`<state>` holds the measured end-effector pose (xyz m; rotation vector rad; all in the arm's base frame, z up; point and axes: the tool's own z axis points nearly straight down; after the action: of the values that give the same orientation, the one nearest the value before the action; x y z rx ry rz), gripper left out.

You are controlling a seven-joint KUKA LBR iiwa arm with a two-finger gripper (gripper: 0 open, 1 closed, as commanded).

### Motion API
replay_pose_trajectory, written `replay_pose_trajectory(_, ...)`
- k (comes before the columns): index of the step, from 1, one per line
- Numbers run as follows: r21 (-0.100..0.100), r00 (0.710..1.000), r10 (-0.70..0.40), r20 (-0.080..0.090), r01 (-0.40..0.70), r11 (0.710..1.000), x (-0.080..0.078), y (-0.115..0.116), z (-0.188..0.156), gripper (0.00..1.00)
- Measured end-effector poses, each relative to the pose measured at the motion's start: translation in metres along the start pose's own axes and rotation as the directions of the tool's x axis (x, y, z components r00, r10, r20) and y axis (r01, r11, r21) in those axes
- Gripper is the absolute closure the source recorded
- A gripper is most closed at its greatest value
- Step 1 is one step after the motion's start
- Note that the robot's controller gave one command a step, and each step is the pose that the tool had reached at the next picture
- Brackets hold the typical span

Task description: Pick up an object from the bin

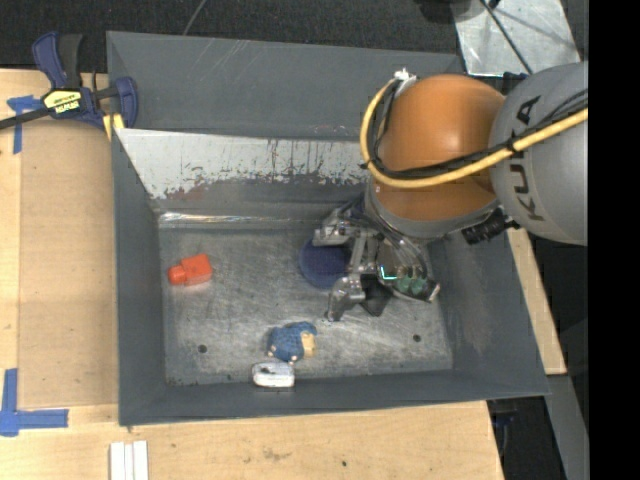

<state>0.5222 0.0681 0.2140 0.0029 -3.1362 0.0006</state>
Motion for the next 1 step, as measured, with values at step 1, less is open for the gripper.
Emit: replay_pose_trajectory(1, 0.001, 0.906, -0.424, 0.012, 0.424, 0.906, -0.0447, -0.0309, 0.1418, 0.00)
